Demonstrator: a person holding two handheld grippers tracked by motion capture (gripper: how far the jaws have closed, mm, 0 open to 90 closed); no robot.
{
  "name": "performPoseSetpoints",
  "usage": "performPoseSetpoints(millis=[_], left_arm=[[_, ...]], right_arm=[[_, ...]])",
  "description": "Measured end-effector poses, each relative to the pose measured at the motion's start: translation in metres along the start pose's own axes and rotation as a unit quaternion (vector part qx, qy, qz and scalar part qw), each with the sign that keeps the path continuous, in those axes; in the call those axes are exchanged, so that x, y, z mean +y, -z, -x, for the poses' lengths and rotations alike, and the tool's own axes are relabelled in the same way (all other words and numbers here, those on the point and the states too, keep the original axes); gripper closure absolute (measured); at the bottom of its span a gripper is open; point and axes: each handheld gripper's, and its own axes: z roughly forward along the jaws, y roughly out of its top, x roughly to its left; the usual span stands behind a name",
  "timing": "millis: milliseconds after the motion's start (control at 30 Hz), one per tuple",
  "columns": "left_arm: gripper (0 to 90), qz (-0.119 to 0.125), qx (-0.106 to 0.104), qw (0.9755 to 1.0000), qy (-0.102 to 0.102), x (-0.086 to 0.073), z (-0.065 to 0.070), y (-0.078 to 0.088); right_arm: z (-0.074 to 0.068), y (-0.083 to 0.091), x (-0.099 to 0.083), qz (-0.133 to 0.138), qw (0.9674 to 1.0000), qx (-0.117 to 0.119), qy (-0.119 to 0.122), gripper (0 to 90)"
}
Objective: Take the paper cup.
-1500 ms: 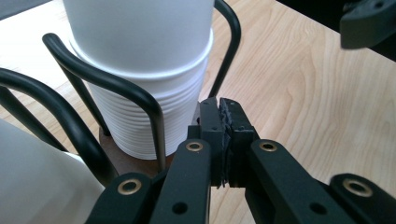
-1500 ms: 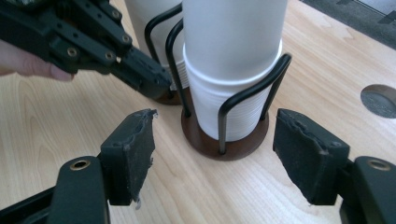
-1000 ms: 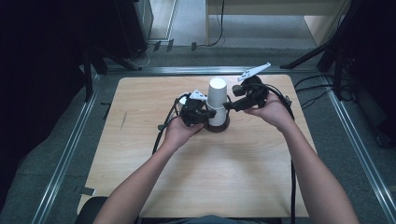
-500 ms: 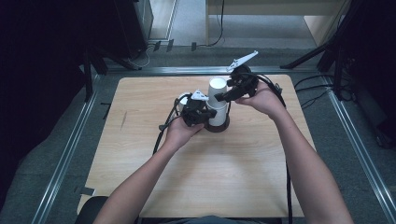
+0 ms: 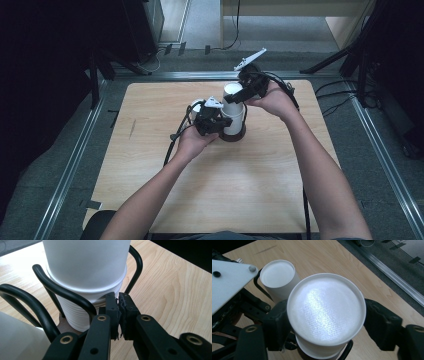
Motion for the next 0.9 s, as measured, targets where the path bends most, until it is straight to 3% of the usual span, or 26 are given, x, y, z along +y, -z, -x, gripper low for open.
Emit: performPoseSetpoints(millis=[133, 667, 900], left_arm=[[85.8, 0.001, -0.003, 1.0, 0.004, -0.001, -0.001, 0.0], [83.5, 0.003, -0.008, 1.0, 0.003, -0.001, -0.001, 0.001], [83.2, 0.001, -0.009, 0.9999, 0.005, -0.001, -0.002, 0.001]], right_arm=[[-0.004, 0.001, 0.001, -0.006, 0.9998, -0.002, 0.02, 32.3], [-0.007, 0.024, 0.015, 0.005, 1.0, 0.0, 0.0, 33.1], [-0.012, 0.04, 0.026, 0.009, 0.9999, -0.007, 0.009, 33.2]])
